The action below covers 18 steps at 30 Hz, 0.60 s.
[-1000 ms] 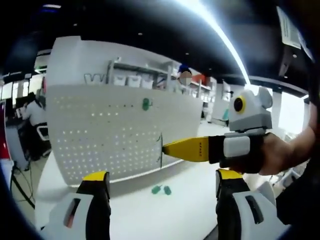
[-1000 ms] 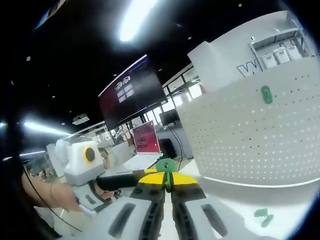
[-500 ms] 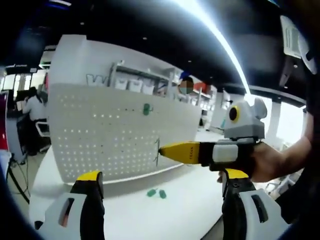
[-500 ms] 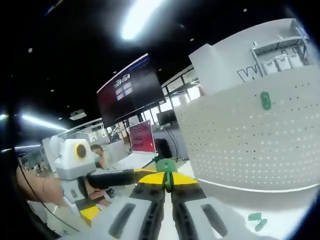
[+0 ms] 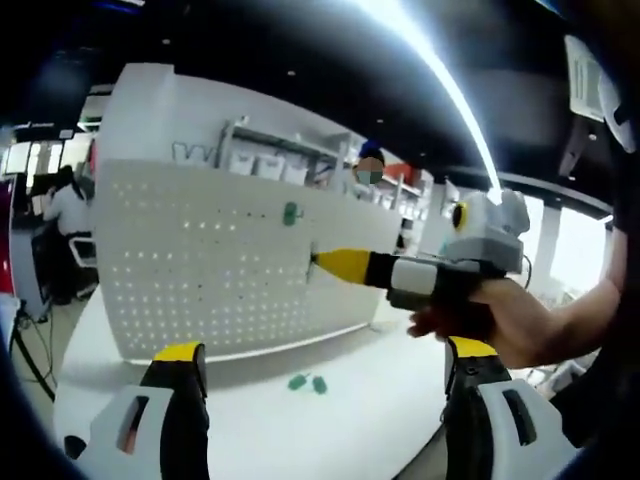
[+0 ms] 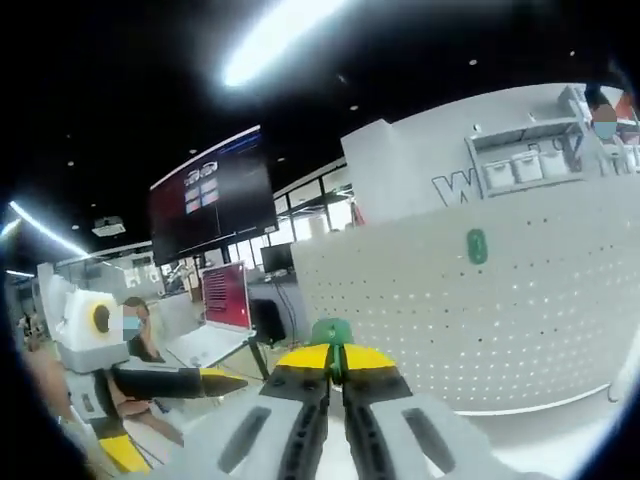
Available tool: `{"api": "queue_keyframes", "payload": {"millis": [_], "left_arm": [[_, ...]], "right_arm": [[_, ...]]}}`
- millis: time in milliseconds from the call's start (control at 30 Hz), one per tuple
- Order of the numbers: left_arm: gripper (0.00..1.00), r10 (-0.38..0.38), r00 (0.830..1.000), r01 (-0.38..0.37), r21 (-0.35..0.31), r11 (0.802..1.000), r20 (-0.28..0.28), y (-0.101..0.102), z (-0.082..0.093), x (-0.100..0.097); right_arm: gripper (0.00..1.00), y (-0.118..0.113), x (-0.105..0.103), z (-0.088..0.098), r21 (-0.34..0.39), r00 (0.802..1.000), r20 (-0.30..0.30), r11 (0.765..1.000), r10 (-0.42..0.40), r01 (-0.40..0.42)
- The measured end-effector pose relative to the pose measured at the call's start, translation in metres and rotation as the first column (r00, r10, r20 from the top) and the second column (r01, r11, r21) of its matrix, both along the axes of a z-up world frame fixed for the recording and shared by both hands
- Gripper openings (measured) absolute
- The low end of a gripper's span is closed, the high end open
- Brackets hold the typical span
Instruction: Insert the hook assembly into the mounting plate slot until the hook locks in place.
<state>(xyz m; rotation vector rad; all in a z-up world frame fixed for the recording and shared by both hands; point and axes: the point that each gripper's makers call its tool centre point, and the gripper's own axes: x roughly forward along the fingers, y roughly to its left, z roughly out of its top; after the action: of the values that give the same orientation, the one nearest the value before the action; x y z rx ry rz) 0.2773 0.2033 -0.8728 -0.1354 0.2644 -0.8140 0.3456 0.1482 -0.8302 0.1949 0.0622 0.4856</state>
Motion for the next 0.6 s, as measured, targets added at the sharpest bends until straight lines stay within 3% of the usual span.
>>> {"api": "queue_keyframes", "payload": {"millis": [400, 600], "left_arm": [[1.00, -0.006, 1.000, 0.006, -0.004, 1.000, -0.015, -0.001, -0.006, -0.003], [1.00, -0.004, 0.999, 0.004, 0.007, 1.000, -0.048, 0.002, -0.012, -0.001]], "right_arm": [[0.00, -0.039, 0.049, 0.005, -0.043, 0.989, 0.029, 0.988, -0.146, 0.147], [0.00, -0.060, 0.072, 0.008, -0.054, 0.979, 0.041, 0.978, -0.202, 0.204]]}}
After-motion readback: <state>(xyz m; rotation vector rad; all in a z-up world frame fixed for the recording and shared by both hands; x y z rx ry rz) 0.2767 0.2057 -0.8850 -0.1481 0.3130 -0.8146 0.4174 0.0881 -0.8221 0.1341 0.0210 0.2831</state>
